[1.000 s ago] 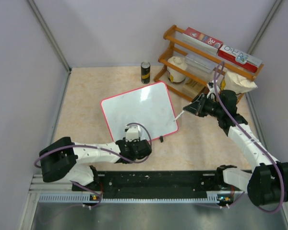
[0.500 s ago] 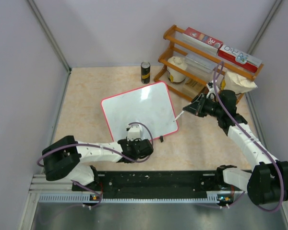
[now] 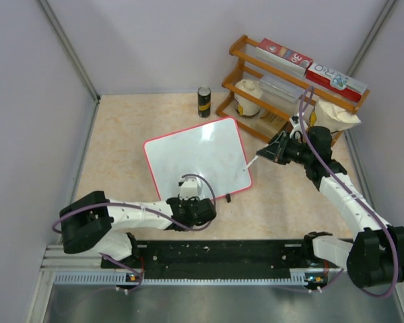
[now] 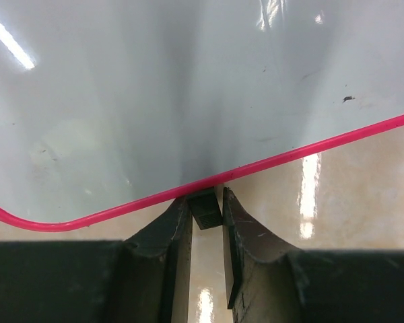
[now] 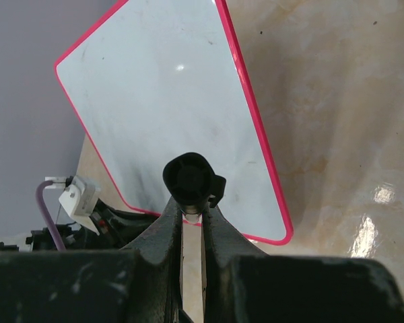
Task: Write a sentence on the whiteboard
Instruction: Adjust the whiteboard at the center of the board.
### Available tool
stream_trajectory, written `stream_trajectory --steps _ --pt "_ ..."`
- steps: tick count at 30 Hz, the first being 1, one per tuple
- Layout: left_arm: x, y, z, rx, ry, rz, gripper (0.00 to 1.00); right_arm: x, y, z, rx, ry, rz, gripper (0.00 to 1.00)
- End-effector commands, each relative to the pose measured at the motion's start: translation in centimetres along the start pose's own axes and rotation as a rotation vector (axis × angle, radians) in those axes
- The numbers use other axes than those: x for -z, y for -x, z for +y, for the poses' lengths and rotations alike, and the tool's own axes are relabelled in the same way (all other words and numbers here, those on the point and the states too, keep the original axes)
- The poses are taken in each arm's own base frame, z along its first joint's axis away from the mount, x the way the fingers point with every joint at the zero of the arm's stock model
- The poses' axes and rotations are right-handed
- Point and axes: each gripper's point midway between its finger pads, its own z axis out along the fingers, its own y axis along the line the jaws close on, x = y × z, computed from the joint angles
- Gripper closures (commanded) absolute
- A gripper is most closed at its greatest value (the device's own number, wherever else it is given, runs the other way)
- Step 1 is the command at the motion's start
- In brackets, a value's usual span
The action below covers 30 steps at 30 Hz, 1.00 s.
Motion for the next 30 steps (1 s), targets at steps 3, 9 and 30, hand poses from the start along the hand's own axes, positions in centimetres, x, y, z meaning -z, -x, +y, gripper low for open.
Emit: stream_trajectory --steps 3,9,30 --pt "2.6 -2.2 -3.3 -0.025 -0.09 0.093 0.93 0.1 1.5 1.1 0.041 0.04 -0.041 1.0" --pt "4.0 -4.2 -4.9 -0.076 -0.098 0.135 0.94 0.2 1.4 1.2 0.04 0.044 -0.038 1.0" --pt "5.9 -5.3 -7.1 -0.132 -0.198 0.136 0.28 1.6 2.1 3.5 0.073 0.102 -0.07 1.0"
